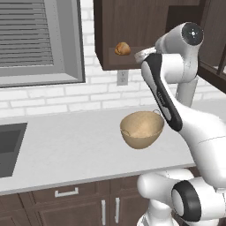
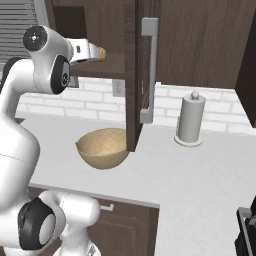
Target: Open the cabinet, pick up the bread from the cabinet and place it in the basket. Then move the basket to the dining counter.
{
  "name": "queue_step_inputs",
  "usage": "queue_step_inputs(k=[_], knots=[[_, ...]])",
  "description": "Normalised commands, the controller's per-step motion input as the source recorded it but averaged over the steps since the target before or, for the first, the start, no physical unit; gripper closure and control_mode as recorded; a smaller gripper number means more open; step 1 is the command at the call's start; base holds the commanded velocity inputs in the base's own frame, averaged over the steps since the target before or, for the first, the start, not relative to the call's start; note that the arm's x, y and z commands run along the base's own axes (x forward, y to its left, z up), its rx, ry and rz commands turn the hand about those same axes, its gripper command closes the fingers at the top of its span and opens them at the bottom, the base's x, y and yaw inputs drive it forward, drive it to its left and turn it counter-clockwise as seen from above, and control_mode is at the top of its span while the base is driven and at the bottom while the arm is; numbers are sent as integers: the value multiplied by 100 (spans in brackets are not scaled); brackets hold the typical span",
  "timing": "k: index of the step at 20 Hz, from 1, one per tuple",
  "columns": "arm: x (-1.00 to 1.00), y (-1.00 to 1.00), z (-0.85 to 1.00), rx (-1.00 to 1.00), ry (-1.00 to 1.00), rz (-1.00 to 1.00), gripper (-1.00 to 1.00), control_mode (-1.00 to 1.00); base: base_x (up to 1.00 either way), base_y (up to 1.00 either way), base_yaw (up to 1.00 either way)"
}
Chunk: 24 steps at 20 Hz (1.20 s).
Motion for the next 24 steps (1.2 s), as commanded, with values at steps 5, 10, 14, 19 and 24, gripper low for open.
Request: queue_step_inputs(k=[5,10,14,19,24], knots=[[56,0,-2,6,-4,-5,-100,-100,0,0,0],[25,0,-13,10,-1,0,-100,-100,0,0,0],[32,0,-9,2,0,3,-100,-100,0,0,0],[44,3,0,0,1,6,-100,-100,0,0,0],[52,0,0,3,10,8,-100,-100,0,0,0]])
